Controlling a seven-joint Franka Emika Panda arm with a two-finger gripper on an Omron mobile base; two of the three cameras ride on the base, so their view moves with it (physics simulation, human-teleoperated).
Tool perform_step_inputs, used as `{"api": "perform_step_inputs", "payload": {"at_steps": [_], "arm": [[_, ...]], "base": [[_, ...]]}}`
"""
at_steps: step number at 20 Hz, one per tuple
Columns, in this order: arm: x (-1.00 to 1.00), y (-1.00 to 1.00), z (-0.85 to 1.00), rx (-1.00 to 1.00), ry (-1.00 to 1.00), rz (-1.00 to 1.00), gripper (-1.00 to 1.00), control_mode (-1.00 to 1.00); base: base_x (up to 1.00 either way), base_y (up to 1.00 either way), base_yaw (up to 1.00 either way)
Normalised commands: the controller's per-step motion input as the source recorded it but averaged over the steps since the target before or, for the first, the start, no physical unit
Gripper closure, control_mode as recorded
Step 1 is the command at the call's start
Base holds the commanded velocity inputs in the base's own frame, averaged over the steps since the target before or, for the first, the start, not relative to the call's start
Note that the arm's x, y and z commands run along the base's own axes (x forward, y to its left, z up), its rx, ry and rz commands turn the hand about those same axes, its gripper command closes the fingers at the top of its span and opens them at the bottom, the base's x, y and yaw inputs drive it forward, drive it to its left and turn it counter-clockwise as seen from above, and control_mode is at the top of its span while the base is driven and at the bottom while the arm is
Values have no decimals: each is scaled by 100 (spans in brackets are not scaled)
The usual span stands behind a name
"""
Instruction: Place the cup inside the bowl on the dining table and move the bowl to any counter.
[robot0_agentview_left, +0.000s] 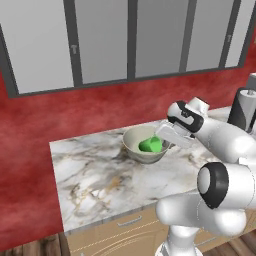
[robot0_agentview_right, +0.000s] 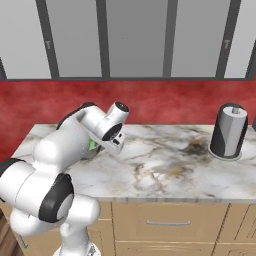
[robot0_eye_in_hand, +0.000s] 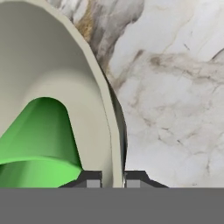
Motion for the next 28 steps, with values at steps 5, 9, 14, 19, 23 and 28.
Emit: {"api": "perform_step_inputs", "payload": {"at_steps": [5,9,14,19,23,28], "arm": [[7,7,-7,0,1,-6,100,-100],[0,6,-28,-2,0,-5,100,-100],[0,3,-26,-3,0,-5,100,-100],[0,1,-31,-3,0,-6,100,-100],[0,1,-34,-3,0,-5,100,-100],[0,1,-31,-3,0,-5,100,-100]], "base": [[0,0,0],[0,0,0],[0,0,0],[0,0,0],[0,0,0],[0,0,0]]}}
